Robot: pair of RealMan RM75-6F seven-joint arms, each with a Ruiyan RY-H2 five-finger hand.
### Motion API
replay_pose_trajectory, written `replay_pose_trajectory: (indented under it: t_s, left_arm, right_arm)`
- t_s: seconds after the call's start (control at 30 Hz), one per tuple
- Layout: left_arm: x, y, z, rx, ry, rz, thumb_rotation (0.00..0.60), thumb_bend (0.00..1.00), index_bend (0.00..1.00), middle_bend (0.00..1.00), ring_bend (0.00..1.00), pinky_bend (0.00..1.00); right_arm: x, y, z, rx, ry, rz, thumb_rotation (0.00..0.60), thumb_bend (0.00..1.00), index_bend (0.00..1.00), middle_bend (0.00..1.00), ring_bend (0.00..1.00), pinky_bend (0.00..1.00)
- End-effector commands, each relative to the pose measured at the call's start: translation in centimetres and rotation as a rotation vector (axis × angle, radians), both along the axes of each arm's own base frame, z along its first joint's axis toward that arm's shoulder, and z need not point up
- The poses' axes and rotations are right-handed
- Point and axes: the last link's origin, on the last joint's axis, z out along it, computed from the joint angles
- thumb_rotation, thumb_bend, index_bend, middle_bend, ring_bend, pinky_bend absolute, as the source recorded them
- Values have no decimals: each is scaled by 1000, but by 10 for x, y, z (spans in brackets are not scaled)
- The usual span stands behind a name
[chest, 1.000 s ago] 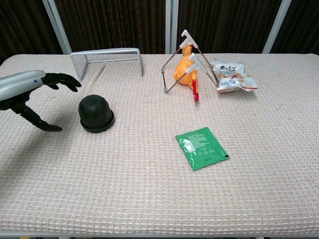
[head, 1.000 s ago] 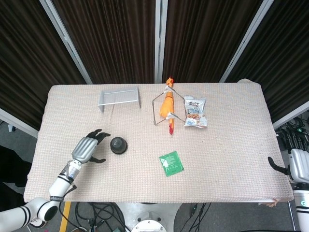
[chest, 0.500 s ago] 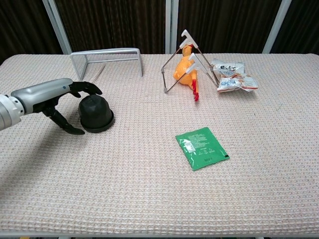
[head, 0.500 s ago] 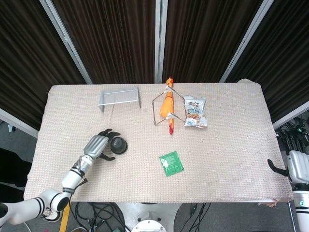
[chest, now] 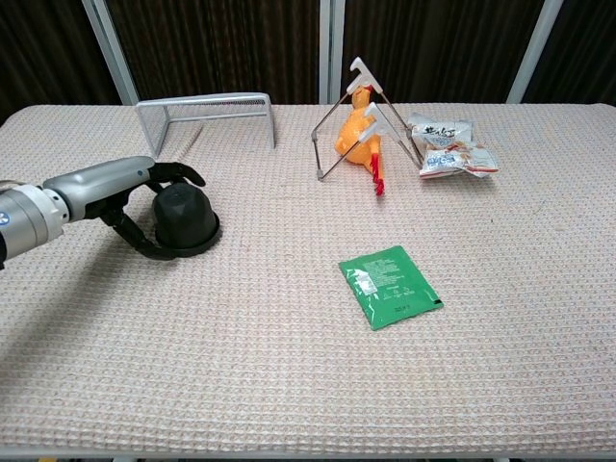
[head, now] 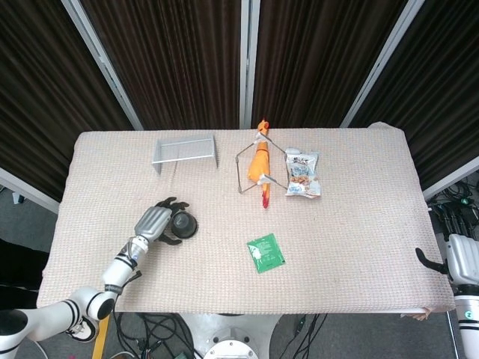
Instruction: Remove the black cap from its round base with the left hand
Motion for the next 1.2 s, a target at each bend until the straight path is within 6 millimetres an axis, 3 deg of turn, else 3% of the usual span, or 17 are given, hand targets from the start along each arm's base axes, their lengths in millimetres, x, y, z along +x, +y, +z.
replay_pose_trajectory:
  t_s: [0.03,0.67,1.0,1.2]
  left_arm:
    - [-2,-1,0,0,2,1,600,41,163,247,71,190]
    - [1,2,-5,-16,-30,16,600,45,164,259,85,190]
    - [9,2,-11,-19,-73,27,600,197,209,304,120,193]
    - [12,4,-7,16,-92,26,600,262,258,394,188,241]
  right_arm:
    - [-1,0,0,3,1,-3,600,196,0,0,0,0]
    - [-4,0,-1,8,4,-16,600,197,0,2,0,0]
    - [-5,0,-4,19,11,-26,600,200,0,5,0,0]
    - [-6,0,-2,13,12,-30,600,199,0,5,0,0]
